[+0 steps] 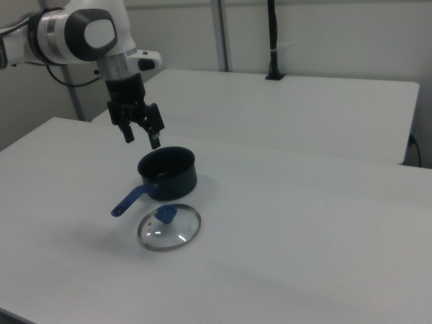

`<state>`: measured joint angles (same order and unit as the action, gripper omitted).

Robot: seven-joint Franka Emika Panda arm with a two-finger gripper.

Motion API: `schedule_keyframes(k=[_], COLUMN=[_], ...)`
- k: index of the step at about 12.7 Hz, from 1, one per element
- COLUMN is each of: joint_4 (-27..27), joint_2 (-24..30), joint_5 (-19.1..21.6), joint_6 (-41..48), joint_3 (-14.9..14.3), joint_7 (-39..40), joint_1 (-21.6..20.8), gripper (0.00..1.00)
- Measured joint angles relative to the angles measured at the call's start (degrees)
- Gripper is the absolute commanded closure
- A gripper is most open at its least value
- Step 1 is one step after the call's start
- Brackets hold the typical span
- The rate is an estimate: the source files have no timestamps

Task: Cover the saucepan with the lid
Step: 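Move the gripper down over the glass lid's blue knob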

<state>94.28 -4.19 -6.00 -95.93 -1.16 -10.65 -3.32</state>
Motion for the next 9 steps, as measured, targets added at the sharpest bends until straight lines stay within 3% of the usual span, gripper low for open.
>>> schedule_keyframes(k=[6, 9], joint_4=[0.06, 2.98], joint_2=[-0.03, -0.30], joint_5=[0.00, -0.01], joint_6=[0.00, -0.01], joint_3=[0.00, -0.14], joint_7=[0.48, 12.99], joint_1=[0.02, 1.13], gripper=[0.00, 0.00])
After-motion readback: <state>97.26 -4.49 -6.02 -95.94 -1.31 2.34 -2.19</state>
